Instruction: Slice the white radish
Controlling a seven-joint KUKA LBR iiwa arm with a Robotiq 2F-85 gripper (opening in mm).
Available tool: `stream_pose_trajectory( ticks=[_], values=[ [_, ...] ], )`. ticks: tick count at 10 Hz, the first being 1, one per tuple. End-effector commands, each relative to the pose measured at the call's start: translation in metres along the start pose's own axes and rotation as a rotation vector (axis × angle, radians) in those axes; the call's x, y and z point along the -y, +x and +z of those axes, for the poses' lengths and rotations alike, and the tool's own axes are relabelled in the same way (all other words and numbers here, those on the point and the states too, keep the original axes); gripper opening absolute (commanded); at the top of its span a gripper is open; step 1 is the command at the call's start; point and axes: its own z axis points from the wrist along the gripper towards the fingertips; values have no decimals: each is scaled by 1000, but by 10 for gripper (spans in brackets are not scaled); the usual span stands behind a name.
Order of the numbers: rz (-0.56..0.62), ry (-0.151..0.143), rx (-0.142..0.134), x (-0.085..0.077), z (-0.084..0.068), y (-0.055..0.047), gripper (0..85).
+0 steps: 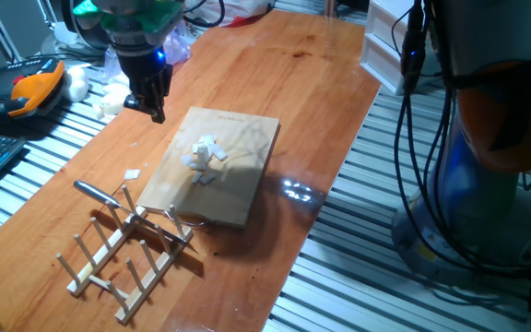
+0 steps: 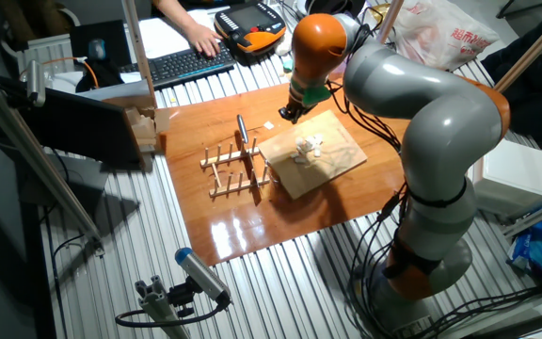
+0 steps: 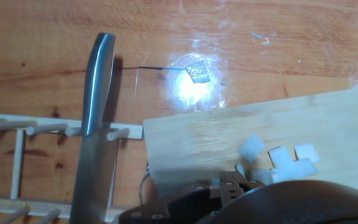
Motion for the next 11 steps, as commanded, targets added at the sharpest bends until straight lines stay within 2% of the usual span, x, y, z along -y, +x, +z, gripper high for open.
stream_pose_trajectory(
  ticks=[1, 4, 7, 9, 11],
  values=[
    [0, 2, -8, -1, 0, 0, 0],
    [-10, 8, -22, -9, -6, -3, 0],
    [-10, 7, -17, -13, -5, -4, 0],
    [-7, 8, -24, -13, -5, -5, 0],
    [1, 2, -40, -15, -5, -4, 0]
  ],
)
